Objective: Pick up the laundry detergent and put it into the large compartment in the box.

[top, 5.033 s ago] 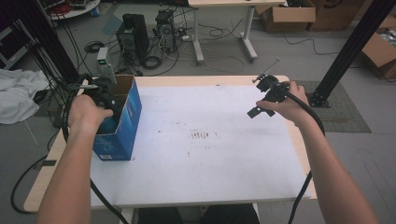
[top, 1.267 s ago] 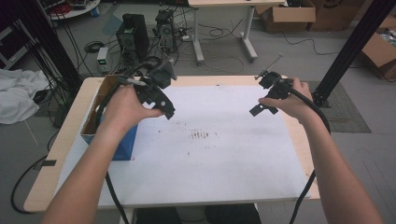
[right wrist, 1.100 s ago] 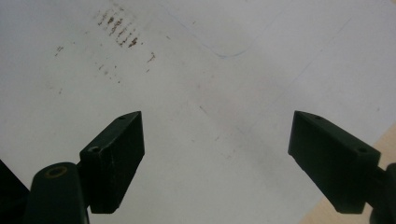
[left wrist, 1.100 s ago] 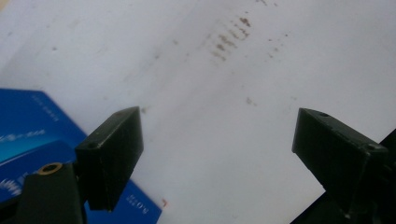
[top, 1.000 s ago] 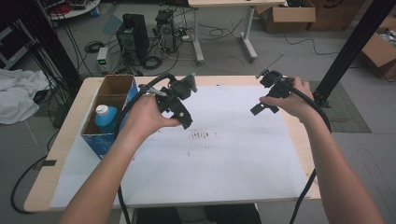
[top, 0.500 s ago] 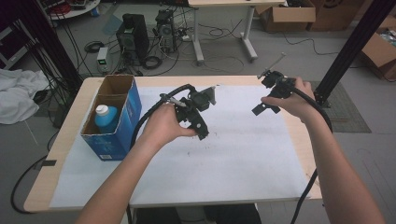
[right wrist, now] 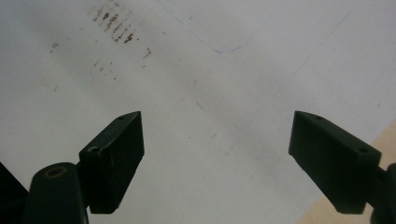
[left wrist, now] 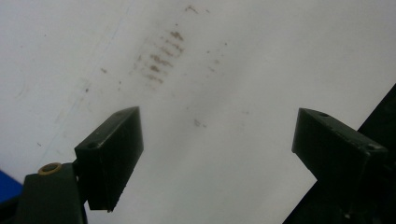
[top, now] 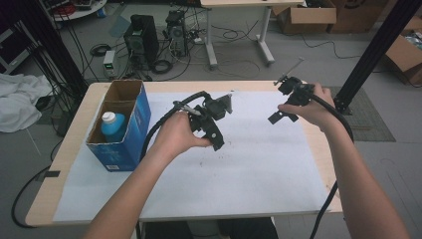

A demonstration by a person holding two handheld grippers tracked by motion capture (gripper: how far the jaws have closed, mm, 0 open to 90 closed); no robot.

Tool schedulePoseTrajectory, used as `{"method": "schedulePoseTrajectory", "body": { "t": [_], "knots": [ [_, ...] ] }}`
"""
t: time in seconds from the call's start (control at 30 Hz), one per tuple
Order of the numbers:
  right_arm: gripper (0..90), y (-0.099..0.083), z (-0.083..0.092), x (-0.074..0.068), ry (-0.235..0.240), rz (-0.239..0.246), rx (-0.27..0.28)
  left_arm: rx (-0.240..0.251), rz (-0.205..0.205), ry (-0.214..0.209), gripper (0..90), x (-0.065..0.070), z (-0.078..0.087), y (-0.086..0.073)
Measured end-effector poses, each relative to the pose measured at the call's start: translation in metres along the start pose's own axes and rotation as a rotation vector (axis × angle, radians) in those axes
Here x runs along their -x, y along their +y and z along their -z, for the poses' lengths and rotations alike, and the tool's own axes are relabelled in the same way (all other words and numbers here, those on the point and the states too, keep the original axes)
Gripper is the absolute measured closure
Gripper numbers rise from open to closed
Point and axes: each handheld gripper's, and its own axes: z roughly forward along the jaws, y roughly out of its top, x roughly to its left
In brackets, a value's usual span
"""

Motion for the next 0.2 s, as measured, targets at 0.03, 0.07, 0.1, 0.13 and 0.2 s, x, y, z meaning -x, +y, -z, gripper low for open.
{"method": "schedulePoseTrajectory", "body": {
  "t": [0.03, 0.07, 0.1, 0.13, 0.2],
  "knots": [
    [18.0, -0.0005, 0.0000, 0.0002, 0.000, 0.002, 0.003, 0.001, 0.001, 0.001, 17.1, 0.0002, -0.0005, 0.0000],
    [18.0, -0.0009, 0.0001, 0.0000, -0.003, -0.001, -0.001, 0.002, -0.001, 0.002, 17.2, 0.0004, -0.0008, 0.0001],
    [18.0, -0.0011, 0.0001, -0.0001, -0.003, -0.004, -0.002, 0.002, -0.003, 0.001, 17.1, 0.0006, -0.0011, 0.0002],
    [18.0, -0.0012, 0.0000, 0.0001, -0.002, -0.002, -0.001, 0.003, -0.005, 0.000, 17.0, 0.0008, -0.0015, 0.0002],
    [17.9, -0.0014, -0.0005, 0.0003, -0.002, 0.000, 0.000, 0.000, -0.004, 0.002, 17.0, 0.0008, -0.0020, 0.0004]
  ]
}}
